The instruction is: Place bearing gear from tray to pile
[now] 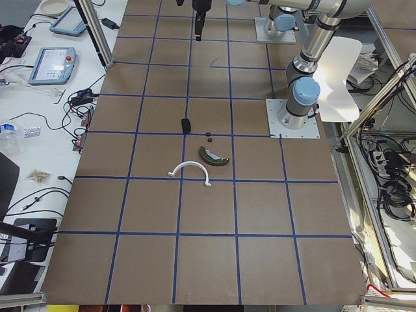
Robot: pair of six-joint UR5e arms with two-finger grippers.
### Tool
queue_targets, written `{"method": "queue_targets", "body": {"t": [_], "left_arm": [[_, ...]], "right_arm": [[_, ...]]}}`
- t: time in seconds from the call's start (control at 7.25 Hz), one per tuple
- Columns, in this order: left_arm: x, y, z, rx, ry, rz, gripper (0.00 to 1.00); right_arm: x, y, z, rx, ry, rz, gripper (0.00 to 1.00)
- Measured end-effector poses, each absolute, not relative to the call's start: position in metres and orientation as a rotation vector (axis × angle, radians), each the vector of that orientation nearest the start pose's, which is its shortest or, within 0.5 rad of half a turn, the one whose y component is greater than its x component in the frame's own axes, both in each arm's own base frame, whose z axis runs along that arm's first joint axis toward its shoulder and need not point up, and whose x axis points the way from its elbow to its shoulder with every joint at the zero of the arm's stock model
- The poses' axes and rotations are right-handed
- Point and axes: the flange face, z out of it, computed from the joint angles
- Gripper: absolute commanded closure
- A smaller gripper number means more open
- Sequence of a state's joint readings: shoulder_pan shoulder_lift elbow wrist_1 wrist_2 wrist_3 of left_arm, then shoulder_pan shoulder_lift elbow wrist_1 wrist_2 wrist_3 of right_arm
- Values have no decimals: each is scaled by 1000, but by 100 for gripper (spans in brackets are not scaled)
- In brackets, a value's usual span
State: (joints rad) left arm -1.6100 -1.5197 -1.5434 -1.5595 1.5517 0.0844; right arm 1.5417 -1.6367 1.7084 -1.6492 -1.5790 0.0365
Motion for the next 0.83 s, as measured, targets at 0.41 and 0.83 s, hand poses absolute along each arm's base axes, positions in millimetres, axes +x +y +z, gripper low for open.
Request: {"method": "queue_targets", "body": {"t": [0.41, 0.83], "left_arm": [[-151, -467, 528, 126, 3155, -150, 0], [-151, -466, 527, 82, 3160, -134, 0]], "right_arm": [[119, -469, 461, 91, 3150, -29, 0], [118, -470, 462, 93, 3150, -45, 0]]}}
